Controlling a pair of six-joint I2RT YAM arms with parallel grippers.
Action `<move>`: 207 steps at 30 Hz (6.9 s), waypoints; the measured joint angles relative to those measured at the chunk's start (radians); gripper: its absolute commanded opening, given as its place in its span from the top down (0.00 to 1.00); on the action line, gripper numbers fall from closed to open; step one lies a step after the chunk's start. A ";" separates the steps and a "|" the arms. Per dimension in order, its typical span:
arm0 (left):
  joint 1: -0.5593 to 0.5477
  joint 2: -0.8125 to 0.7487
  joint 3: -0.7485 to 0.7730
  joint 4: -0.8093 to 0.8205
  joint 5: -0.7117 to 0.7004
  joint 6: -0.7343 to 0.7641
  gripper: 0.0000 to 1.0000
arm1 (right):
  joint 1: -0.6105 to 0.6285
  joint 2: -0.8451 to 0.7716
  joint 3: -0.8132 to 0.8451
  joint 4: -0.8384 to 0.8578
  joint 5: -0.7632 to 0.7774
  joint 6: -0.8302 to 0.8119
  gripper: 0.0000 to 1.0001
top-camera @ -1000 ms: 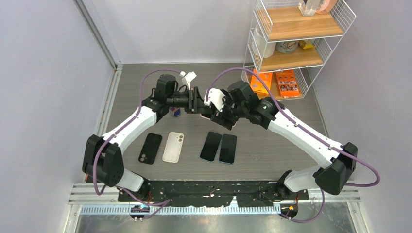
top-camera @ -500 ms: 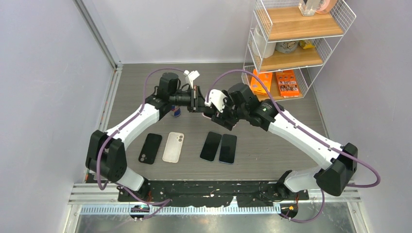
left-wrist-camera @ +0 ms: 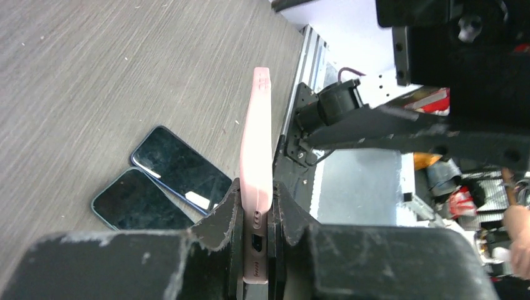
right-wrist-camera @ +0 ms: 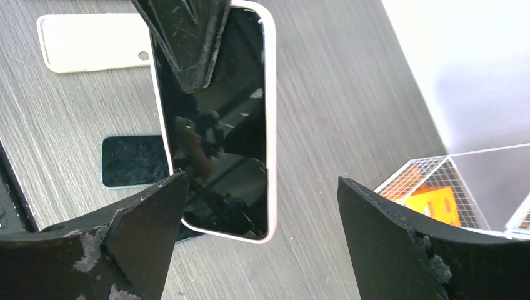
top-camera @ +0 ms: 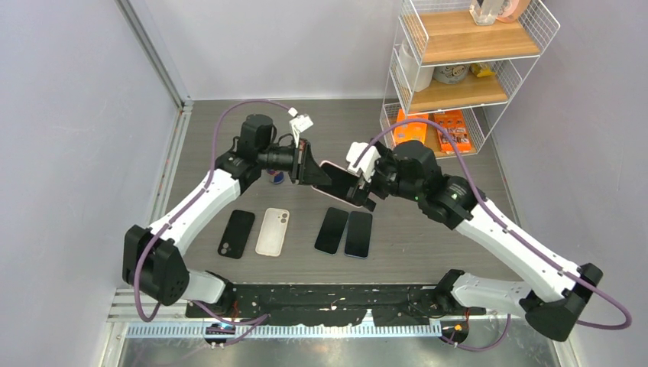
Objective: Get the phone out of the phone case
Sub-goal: Pick up the phone at the center of the board, then remove the phone case from the phone.
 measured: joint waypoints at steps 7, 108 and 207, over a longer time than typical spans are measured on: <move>0.000 -0.087 0.001 -0.099 -0.010 0.198 1.00 | -0.003 -0.135 -0.052 0.029 -0.041 -0.005 0.05; -0.021 -0.403 -0.347 0.372 0.022 -0.159 0.73 | -0.065 0.107 0.032 -0.293 -0.573 -0.096 0.95; -0.047 -0.066 -0.266 0.473 0.172 -0.355 0.32 | -0.023 0.032 0.029 -0.431 -0.279 -0.202 0.95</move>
